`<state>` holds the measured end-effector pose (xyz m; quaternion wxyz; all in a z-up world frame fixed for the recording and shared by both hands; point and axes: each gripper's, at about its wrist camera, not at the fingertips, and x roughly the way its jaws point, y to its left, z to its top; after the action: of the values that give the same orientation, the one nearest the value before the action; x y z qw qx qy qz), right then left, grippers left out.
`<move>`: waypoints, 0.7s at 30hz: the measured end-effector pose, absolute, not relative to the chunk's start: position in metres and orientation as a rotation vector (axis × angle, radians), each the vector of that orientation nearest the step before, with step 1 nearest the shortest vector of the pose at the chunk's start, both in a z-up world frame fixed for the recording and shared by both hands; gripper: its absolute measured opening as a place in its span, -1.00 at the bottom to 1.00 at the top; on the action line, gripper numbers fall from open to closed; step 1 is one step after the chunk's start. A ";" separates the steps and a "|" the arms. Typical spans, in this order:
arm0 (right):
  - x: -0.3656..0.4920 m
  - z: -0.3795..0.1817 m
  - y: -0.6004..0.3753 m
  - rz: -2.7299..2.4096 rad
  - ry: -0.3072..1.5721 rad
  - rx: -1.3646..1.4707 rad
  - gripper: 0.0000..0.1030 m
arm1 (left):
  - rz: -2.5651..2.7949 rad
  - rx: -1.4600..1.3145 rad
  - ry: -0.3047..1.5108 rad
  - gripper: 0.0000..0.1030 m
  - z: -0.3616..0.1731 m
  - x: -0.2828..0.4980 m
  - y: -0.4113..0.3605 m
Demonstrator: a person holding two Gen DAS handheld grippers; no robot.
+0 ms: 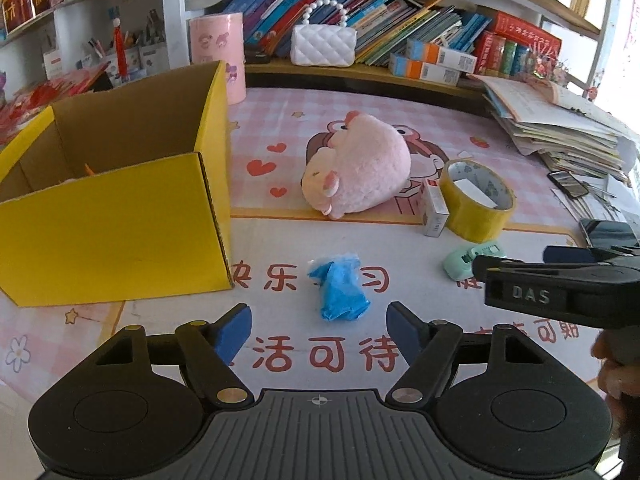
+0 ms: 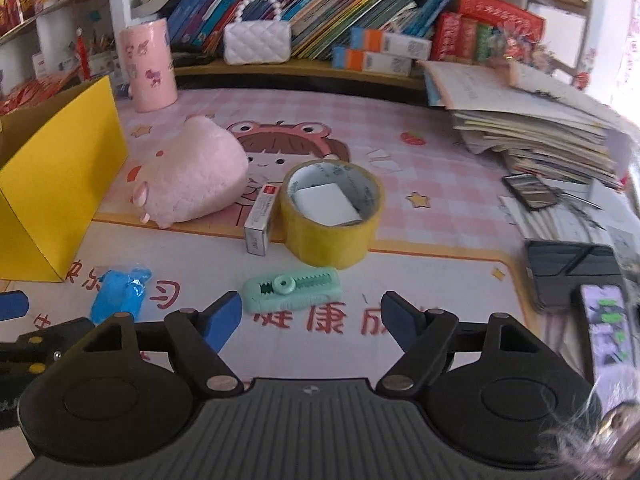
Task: Organize objects
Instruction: 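Grasp the blue plastic item with the left tool while the right tool grasps the mint-green tape cutter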
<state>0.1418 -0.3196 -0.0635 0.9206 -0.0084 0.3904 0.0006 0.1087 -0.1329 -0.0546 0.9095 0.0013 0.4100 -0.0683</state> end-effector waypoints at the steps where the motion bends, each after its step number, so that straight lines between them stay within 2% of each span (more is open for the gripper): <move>1: 0.146 -0.066 -0.319 0.012 0.807 -0.023 0.46 | -0.136 0.001 0.849 0.46 -0.055 0.110 -0.133; 7: 0.167 -0.078 -0.316 0.059 0.848 -0.049 0.40 | -0.118 -0.002 0.866 0.45 -0.059 0.118 -0.137; 11: 0.177 -0.084 -0.317 0.078 0.873 -0.049 0.35 | -0.125 -0.015 0.889 0.29 -0.063 0.124 -0.139; 21: 0.175 -0.074 -0.321 0.130 0.833 -0.069 0.30 | -0.112 -0.051 0.919 0.13 -0.075 0.148 -0.146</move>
<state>0.1754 -0.3210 -0.0735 0.9120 -0.0336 0.4040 0.0629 0.1478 -0.1458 -0.0745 0.8944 -0.0244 0.4434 -0.0539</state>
